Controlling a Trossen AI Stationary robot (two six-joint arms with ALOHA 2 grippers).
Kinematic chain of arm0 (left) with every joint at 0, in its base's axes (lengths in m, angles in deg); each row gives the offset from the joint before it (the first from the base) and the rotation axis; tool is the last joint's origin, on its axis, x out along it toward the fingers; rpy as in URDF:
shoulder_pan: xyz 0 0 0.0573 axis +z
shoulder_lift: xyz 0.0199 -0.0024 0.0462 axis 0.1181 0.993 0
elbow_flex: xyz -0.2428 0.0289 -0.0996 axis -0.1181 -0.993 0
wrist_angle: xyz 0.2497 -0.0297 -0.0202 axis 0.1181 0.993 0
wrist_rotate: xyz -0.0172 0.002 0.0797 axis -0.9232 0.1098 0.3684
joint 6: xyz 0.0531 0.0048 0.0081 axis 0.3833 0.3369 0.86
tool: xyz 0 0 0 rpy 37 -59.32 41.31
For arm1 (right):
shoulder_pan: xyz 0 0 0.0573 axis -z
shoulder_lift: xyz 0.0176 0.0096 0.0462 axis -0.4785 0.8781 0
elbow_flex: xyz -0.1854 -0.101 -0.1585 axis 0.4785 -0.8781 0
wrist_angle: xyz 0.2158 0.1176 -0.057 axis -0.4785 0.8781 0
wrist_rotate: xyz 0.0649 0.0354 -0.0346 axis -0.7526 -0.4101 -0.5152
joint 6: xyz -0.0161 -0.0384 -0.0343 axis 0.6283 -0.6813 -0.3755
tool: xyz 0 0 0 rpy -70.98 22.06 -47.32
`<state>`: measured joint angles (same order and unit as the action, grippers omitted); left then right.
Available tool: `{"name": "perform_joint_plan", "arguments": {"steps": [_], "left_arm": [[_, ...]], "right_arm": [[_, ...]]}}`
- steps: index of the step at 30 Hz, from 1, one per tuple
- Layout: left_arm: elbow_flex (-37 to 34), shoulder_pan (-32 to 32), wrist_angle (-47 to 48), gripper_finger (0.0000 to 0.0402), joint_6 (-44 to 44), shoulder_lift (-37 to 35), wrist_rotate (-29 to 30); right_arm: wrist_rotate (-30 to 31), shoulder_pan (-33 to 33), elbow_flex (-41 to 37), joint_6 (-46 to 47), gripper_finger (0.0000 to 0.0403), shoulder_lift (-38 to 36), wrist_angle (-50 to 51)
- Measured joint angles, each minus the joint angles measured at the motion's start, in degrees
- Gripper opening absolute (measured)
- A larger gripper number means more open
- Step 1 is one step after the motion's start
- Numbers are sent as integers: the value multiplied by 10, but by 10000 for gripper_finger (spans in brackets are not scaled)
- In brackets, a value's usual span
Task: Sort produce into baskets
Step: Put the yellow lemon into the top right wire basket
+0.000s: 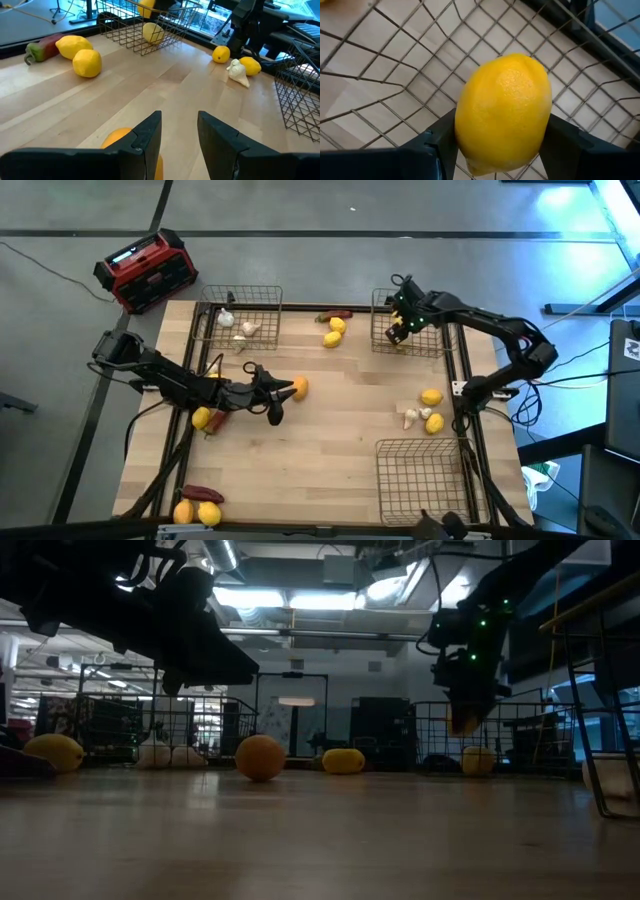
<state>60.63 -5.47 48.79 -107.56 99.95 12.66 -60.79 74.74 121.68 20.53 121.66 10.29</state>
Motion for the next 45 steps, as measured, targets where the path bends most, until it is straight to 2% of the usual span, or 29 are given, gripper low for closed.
{"name": "perform_joint_plan", "arguments": {"steps": [10,24,35,39,45], "left_arm": [[0,0,0,123,1,0,0],[0,0,0,123,1,0,0],[0,0,17,123,-3,0,0],[0,0,17,123,-4,0,0],[0,0,17,123,-5,0,0]], "right_arm": [[-13,0,0,-1,214,25,2],[-13,0,0,-4,215,25,3],[-3,0,0,-4,312,25,-1],[-3,0,0,-11,319,25,-6],[-3,-1,19,-16,303,15,-12]]}}
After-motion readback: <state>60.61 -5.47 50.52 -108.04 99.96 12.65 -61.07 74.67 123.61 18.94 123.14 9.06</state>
